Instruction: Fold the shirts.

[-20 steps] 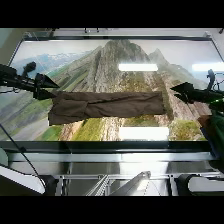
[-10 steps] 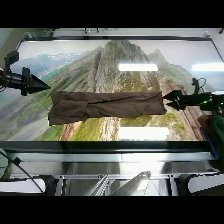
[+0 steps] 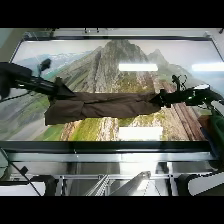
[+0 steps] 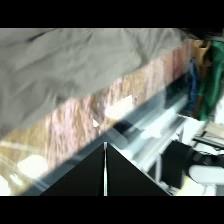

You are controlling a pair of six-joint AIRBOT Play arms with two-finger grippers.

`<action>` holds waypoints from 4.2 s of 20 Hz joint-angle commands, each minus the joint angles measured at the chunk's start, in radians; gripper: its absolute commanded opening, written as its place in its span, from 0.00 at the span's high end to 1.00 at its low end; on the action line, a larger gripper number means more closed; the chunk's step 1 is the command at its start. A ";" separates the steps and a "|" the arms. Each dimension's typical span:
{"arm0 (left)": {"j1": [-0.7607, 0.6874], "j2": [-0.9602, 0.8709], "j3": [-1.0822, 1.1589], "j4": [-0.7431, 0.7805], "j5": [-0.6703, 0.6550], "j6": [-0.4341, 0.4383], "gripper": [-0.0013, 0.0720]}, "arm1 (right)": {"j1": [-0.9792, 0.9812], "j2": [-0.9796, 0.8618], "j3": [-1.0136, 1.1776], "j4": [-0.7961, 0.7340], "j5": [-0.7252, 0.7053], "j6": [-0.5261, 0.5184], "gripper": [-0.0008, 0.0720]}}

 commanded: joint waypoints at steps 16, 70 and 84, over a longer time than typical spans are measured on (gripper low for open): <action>-0.656 -0.694 0.743 0.180 -0.075 -0.277 0.96 | -0.314 0.141 0.109 0.215 0.580 0.001 0.96; 0.367 0.696 -0.284 -0.027 -0.015 0.108 0.95 | 0.463 0.014 -0.172 0.380 -0.254 -0.029 0.03; 0.365 0.620 -0.284 -0.029 -0.023 0.130 0.95 | -0.155 0.605 -0.129 0.414 -0.081 0.045 0.96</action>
